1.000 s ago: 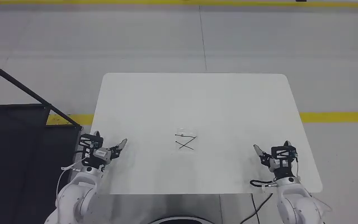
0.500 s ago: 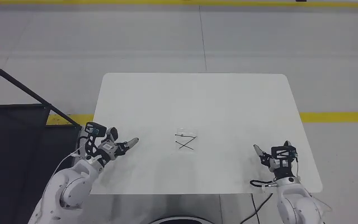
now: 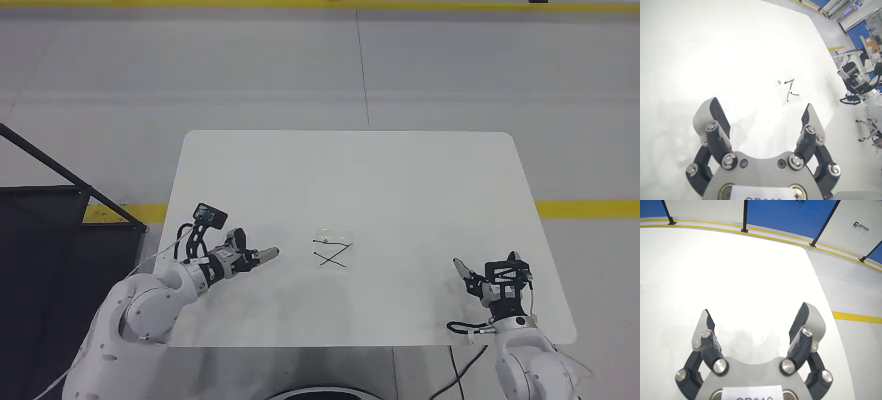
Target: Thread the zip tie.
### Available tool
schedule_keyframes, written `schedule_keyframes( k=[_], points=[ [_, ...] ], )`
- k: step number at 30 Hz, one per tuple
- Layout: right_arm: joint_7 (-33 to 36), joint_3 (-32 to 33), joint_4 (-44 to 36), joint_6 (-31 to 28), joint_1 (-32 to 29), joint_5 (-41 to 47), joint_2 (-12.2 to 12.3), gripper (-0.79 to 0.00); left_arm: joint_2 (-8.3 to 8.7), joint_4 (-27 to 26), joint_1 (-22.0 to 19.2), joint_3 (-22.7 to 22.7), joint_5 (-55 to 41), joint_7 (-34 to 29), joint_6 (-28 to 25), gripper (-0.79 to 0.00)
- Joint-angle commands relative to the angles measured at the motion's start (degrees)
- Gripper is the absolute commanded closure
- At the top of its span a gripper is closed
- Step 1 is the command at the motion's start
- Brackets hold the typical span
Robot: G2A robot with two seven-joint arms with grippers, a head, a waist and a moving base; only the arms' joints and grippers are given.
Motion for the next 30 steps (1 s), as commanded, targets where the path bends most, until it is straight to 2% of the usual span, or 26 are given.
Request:
schedule_keyframes(
  k=[1, 16, 19, 22, 30],
  points=[
    [0.00, 0.00, 0.00, 0.00, 0.00, 0.00, 0.00, -0.785, 0.12, 0.52, -1.53, 0.66, -2.58, -3.16, -0.69, -0.785],
    [0.00, 0.00, 0.00, 0.00, 0.00, 0.00, 0.00, -0.785, 0.11, 0.67, -1.63, 0.68, -3.26, -3.03, -0.65, -0.785],
    [0.00, 0.00, 0.00, 0.00, 0.00, 0.00, 0.00, -0.785, -0.24, 1.05, -1.96, 1.29, -7.18, 0.35, 3.20, -0.785],
    [0.00, 0.00, 0.00, 0.00, 0.00, 0.00, 0.00, -0.785, -0.47, 1.37, -3.49, 2.15, -11.45, 0.02, 6.53, -0.785],
    [0.00, 0.00, 0.00, 0.00, 0.00, 0.00, 0.00, -0.785, -0.66, 6.18, -9.08, 5.16, -21.95, -8.37, 11.54, -0.785]
  ],
)
